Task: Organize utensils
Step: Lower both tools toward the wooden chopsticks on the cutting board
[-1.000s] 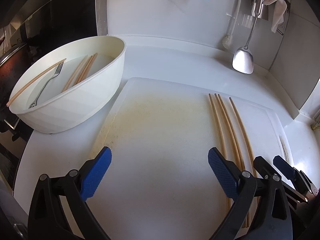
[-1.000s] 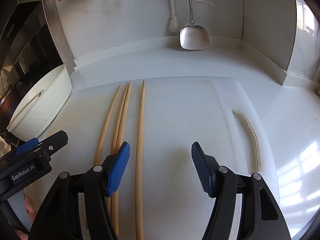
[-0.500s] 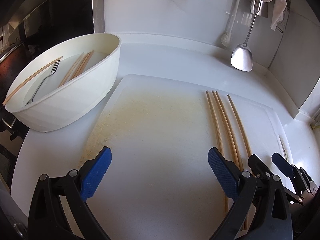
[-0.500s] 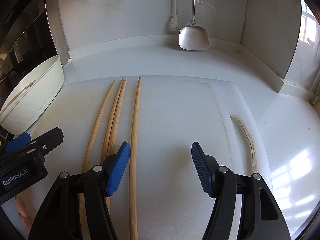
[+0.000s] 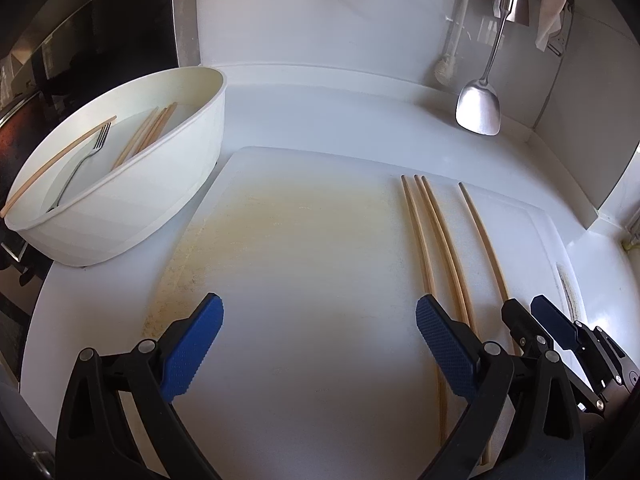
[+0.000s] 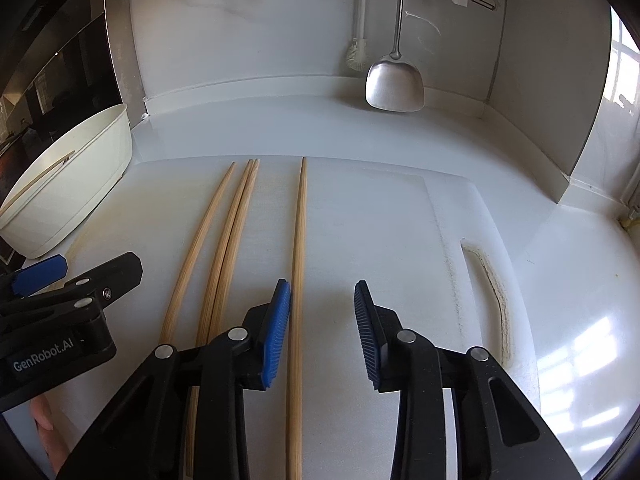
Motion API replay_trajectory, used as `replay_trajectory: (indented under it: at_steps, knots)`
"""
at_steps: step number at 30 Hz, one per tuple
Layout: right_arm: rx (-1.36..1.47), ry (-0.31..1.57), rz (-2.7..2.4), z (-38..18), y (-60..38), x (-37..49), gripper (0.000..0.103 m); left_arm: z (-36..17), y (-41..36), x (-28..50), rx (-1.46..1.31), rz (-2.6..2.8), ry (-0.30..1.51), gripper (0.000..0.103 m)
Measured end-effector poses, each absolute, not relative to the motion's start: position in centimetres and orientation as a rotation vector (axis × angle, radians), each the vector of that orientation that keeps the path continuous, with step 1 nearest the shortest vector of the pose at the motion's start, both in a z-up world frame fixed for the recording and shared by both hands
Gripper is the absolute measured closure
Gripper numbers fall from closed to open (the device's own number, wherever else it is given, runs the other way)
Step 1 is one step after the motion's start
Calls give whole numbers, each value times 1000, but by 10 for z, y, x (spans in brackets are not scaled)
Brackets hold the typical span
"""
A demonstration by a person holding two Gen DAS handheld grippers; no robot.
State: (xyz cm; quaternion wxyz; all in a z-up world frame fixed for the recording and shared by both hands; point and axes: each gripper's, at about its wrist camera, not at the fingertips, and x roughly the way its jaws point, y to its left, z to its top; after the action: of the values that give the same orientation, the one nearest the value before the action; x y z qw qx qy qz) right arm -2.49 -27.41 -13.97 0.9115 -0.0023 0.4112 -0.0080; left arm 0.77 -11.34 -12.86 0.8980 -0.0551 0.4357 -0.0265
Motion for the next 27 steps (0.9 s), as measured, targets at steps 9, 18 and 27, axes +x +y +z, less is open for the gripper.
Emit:
replay_trajectory:
  at_steps: [9, 18, 27]
  knots:
    - [-7, 843, -35, -139, -278, -25, 76, -131, -126, 15, -104, -95, 923, 8]
    - [13, 843, -54, -140, -288, -26, 76, -136, -142, 22, -49, -104, 940, 7]
    - [17, 842, -53, -140, -291, -25, 76, -142, -145, 22, -23, -93, 949, 6]
